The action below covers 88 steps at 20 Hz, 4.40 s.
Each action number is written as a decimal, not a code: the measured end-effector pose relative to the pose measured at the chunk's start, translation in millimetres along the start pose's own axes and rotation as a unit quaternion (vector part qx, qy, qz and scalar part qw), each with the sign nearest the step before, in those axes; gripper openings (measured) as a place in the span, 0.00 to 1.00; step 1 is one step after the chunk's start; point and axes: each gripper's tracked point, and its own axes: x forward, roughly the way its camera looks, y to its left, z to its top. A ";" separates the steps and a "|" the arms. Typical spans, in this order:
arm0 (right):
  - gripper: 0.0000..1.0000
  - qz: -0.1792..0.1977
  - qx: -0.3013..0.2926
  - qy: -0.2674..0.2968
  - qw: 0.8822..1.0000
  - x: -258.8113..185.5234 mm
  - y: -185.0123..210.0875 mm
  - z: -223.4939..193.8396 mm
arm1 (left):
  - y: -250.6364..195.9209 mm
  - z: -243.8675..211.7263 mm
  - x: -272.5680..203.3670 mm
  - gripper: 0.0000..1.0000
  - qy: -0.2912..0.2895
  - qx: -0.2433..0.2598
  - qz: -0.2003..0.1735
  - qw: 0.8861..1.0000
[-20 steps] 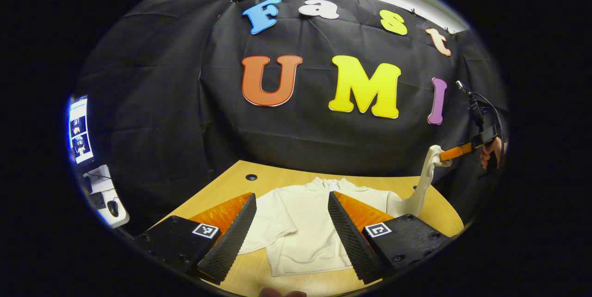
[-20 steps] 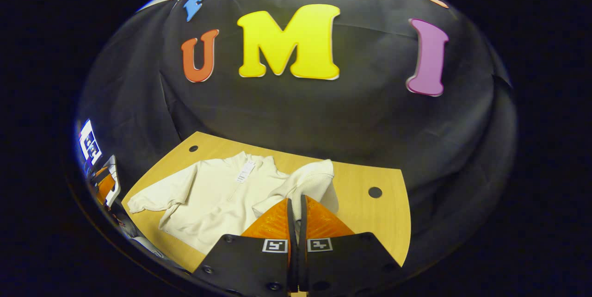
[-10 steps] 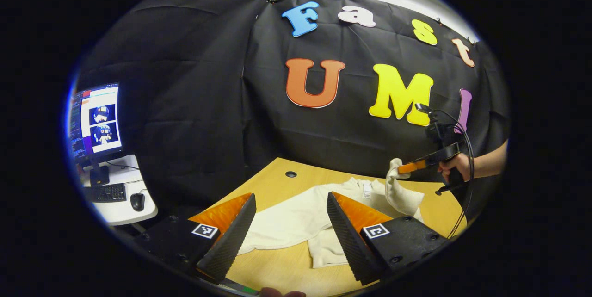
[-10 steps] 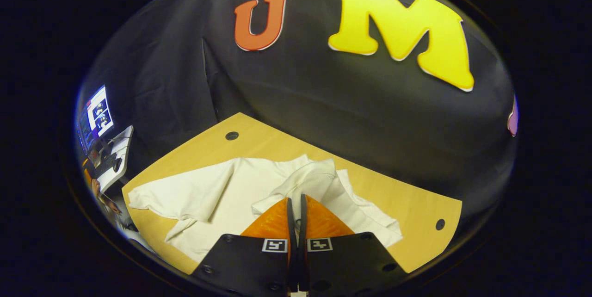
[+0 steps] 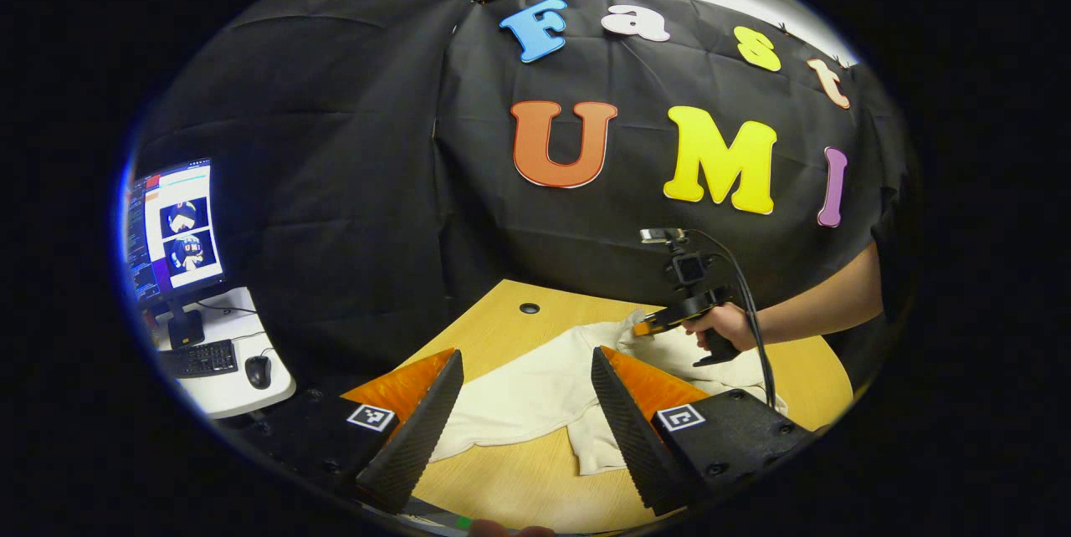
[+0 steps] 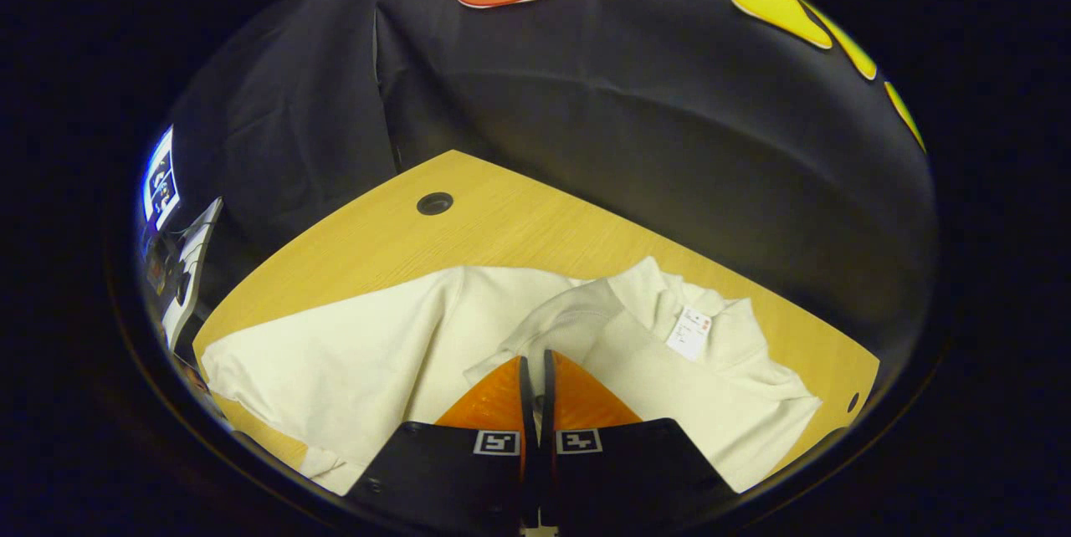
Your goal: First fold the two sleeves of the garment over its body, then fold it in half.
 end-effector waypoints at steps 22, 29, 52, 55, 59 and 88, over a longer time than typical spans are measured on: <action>0.71 0.068 0.076 -0.201 0.974 -246.9 39.6 33.5 | 60.4 -42.4 1.8 0.98 -0.013 0.077 0.004 0.997; 0.71 0.072 0.072 -0.208 0.973 -324.2 48.0 -12.2 | 133.2 -142.8 3.0 1.00 0.068 0.156 0.017 0.985; 0.71 0.013 0.112 -0.160 0.981 -385.0 24.4 -82.5 | 181.6 -245.8 56.5 0.85 0.187 0.045 -0.037 0.981; 0.66 0.006 0.096 -0.164 0.982 -385.9 21.6 -82.9 | 174.4 -246.4 56.8 0.55 0.199 0.031 -0.033 0.979; 0.71 0.001 0.104 -0.164 0.981 -388.3 20.7 -86.8 | 169.7 -244.5 56.6 0.21 0.216 0.010 -0.022 0.976; 0.74 -0.166 0.231 -0.315 0.905 -569.1 -148.5 -128.1 | -216.1 35.3 169.1 0.03 0.097 0.001 -0.341 0.935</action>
